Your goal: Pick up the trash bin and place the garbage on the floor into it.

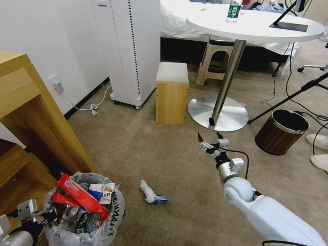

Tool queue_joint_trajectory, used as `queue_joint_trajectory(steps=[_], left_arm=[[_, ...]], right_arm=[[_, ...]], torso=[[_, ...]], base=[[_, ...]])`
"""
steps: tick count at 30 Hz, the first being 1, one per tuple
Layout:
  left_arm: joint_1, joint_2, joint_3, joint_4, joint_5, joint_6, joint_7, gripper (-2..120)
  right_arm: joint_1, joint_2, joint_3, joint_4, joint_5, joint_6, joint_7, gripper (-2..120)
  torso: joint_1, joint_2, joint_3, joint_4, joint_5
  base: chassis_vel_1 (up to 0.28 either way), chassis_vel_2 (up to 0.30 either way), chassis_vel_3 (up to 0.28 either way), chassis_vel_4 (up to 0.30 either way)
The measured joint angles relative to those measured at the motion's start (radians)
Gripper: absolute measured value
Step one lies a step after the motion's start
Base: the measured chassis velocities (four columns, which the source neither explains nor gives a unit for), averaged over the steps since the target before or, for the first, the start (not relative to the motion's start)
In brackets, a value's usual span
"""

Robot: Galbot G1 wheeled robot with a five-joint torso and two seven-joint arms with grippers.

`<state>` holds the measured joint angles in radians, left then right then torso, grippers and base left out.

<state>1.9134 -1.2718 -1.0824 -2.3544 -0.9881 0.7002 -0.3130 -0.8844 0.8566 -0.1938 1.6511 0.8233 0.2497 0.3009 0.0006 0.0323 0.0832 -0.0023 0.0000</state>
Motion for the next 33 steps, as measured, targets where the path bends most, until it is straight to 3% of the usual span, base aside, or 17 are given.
queue_joint_trajectory(steps=[7, 11, 12, 13, 14, 18, 26, 33], left_arm=[[-0.005, -0.006, 0.008, 0.003, 0.008, -0.002, 0.000, 1], [-0.011, -0.012, 0.015, 0.008, 0.013, -0.003, -0.001, 1], [-0.019, -0.020, 0.025, 0.011, 0.020, -0.005, -0.002, 1], [-0.022, -0.023, 0.029, 0.012, 0.023, -0.006, -0.003, 1], [-0.022, -0.023, 0.029, 0.012, 0.023, -0.006, -0.003, 1], [-0.030, -0.028, 0.035, 0.017, 0.028, -0.008, -0.008, 1], [-0.036, -0.030, 0.046, 0.020, 0.036, -0.011, -0.010, 1], [-0.035, -0.035, 0.041, 0.023, 0.041, -0.017, -0.011, 1]], right_arm=[[0.048, -0.021, -0.103, 0.006, 0.116, -0.032, -0.108, 100], [0.081, -0.042, -0.188, -0.005, 0.180, -0.001, -0.214, 100], [0.117, -0.061, -0.274, -0.006, 0.255, 0.033, -0.327, 100], [0.141, -0.066, -0.324, -0.005, 0.287, 0.044, -0.357, 100], [0.141, -0.066, -0.324, -0.005, 0.287, 0.044, -0.357, 100], [0.225, -0.067, -0.496, -0.012, 0.402, 0.018, -0.311, 100], [0.275, -0.035, -0.624, -0.057, 0.468, -0.047, -0.244, 100], [0.303, 0.045, -0.705, -0.158, 0.528, -0.097, -0.201, 100]], torso=[[0.000, 0.000, 0.000, 0.0001, -0.0001], [0.000, 0.000, 0.000, 0.0000, 0.0001], [0.000, 0.000, 0.000, -0.0002, -0.0004], [0.000, 0.000, 0.000, -0.0002, -0.0002], [0.000, 0.000, 0.000, -0.0002, -0.0002], [0.000, 0.000, 0.000, 0.0001, -0.0001], [0.000, 0.000, 0.000, 0.0000, -0.0002], [0.000, 0.000, 0.000, 0.0001, -0.0001]], base=[[0.000, 0.000, 0.000, 0.000], [0.000, 0.000, 0.000, 0.000], [0.000, 0.000, 0.000, 0.000], [0.000, 0.000, 0.000, 0.000], [0.000, 0.000, 0.000, 0.000], [0.000, 0.000, 0.000, 0.000], [0.000, 0.000, 0.000, 0.000], [0.000, 0.000, 0.000, 0.000]])
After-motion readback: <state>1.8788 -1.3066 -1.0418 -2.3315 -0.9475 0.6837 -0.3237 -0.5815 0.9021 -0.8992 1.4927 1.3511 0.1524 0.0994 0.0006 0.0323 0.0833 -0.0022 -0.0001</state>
